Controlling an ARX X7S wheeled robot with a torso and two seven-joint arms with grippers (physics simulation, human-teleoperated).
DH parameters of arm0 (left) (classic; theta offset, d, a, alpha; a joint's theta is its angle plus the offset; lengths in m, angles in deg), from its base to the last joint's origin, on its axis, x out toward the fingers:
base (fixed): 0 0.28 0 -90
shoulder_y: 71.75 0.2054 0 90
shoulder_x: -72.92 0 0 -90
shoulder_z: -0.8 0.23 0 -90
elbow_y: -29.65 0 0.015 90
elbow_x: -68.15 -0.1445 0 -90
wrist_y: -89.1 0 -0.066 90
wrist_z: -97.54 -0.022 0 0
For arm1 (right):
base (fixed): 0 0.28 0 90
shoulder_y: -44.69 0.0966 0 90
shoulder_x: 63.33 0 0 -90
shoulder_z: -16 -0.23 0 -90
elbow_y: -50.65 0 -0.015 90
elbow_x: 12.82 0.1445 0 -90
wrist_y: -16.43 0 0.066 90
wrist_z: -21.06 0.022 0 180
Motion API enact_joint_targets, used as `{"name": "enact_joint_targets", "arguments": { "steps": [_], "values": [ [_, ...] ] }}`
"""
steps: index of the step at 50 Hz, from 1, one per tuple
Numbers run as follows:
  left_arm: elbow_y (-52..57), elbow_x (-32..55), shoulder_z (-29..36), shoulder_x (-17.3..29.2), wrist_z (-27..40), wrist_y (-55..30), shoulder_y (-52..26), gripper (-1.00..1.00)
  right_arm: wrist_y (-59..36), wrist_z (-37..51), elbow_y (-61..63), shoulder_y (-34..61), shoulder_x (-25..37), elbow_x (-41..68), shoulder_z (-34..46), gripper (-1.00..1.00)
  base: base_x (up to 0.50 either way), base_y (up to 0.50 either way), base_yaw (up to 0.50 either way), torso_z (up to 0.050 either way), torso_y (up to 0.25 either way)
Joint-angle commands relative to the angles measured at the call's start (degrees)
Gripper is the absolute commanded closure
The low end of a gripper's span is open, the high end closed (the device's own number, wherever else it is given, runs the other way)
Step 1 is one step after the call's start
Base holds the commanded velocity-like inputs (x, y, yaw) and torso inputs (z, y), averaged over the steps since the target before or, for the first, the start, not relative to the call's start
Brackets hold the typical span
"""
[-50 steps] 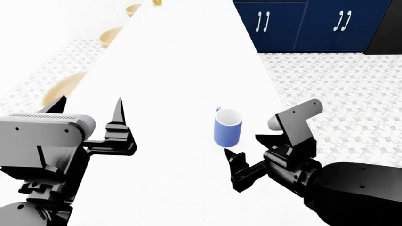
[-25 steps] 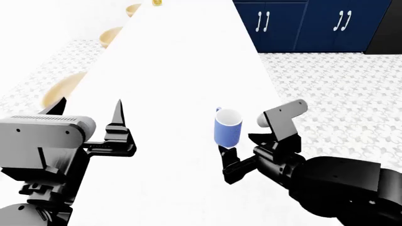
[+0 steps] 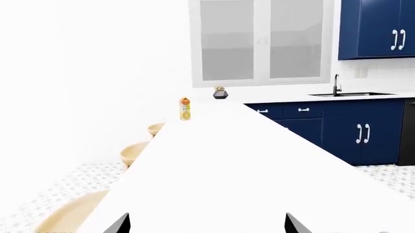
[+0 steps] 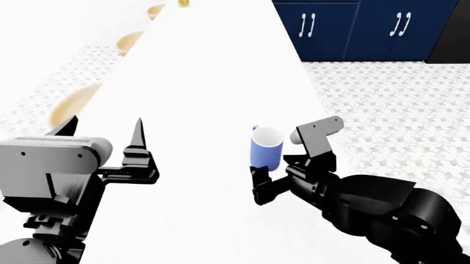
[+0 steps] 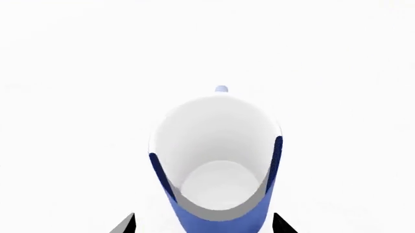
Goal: A wet mug is on the counter and needs to be dried. Pick it up and place it upside down in the open cabinet.
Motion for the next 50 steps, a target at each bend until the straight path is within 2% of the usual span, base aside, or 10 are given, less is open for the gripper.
{"name": "enact_joint_targets", "arguments": {
  "steps": [1,22,23,35,50],
  "values": [
    [-0.52,-0.60,0.23,0.04,-0.37,0.76,0.59,-1.00,2.35,-2.34,-5.36,1.09,-1.65,-3.01,1.64,-1.00,0.00,0.00,0.00,0.000,0.000],
    [-1.10,-0.87,0.71,0.25,-0.50,1.25,0.59,-1.00,4.99,-5.59,-11.73,3.30,-4.02,-6.32,4.23,-1.00,0.00,0.00,0.00,0.000,0.000],
    [-1.06,-0.80,0.68,0.29,-0.44,1.24,0.59,-1.00,5.03,-5.63,-11.72,3.30,-4.04,-6.33,4.26,1.00,0.00,0.00,0.00,0.000,0.000],
    [-1.36,-1.12,1.06,0.36,-0.52,1.56,0.79,-1.00,5.92,-5.28,-9.40,2.48,-2.93,-6.56,4.16,1.00,0.00,0.00,0.00,0.000,0.000],
    [-1.19,1.87,0.81,0.97,0.27,-0.08,-1.11,-1.00,1.61,0.95,4.29,6.57,3.93,-6.09,2.35,1.00,0.00,0.00,0.00,0.000,0.000]
  ]
}}
